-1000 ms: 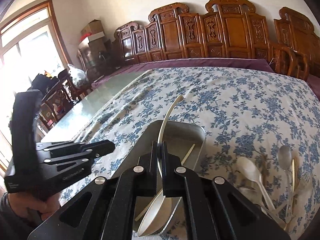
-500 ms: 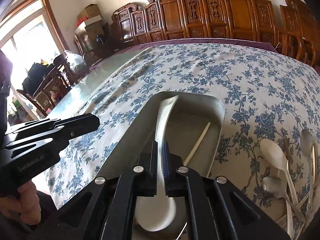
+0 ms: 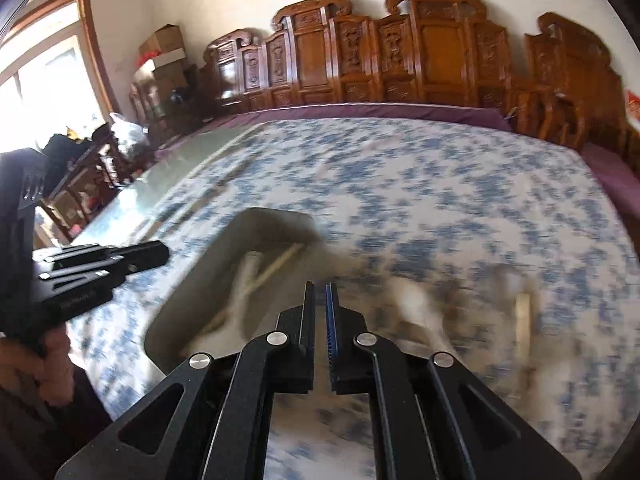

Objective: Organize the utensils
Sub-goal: 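Lower the white spoon into the tray and open the right tool, then grasp a metal spoon from the pile with the right tool while the left tool returns to the pile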

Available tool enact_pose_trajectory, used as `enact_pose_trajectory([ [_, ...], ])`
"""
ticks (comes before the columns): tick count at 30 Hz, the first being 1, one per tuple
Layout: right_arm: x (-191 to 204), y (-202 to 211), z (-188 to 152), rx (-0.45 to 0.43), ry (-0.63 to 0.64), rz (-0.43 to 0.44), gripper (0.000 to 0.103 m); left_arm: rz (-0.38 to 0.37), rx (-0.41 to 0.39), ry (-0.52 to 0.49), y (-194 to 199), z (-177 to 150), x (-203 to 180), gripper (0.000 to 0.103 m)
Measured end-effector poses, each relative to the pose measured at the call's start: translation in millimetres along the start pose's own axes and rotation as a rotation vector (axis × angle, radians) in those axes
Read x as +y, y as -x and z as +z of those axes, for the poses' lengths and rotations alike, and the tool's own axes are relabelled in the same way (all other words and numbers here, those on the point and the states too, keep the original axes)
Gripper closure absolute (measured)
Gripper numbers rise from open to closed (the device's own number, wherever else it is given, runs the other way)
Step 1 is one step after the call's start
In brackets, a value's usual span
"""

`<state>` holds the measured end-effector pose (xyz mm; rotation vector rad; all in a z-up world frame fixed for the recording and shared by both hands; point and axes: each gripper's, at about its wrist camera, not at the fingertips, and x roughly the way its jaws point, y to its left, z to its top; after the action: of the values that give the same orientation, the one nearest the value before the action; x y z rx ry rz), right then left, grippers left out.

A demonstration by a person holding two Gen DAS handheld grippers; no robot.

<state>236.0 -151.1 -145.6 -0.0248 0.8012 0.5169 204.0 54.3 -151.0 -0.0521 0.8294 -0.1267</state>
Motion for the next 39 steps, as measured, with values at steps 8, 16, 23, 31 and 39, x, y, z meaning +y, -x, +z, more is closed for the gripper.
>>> enact_pose_trajectory([
  [8,-75.8,24.6,-21.4,0.023,-0.014,-0.175,0.095,-0.043,-0.001,-0.051,-1.4,-6.3,-35.6,0.097],
  [16,-111.0,-3.5,-39.3,0.091,-0.02,-0.22,0.085,-0.05,0.007,-0.073,-6.4,-14.3,-60.0,0.091],
  [23,-121.6,-31.9,-36.0,0.115,-0.013,-0.212,0.085,-0.041,0.018,-0.086,-11.0,-21.5,-76.4,0.091],
  [31,-131.1,-58.5,-36.9,0.197,-0.017,-0.222,0.085,-0.041,0.034,-0.098,-14.3,-26.2,-94.7,0.091],
  [39,-135.1,-58.1,-36.6,0.207,-0.03,-0.218,0.095,-0.023,0.05,-0.107,-17.7,-27.4,-111.3,0.091],
])
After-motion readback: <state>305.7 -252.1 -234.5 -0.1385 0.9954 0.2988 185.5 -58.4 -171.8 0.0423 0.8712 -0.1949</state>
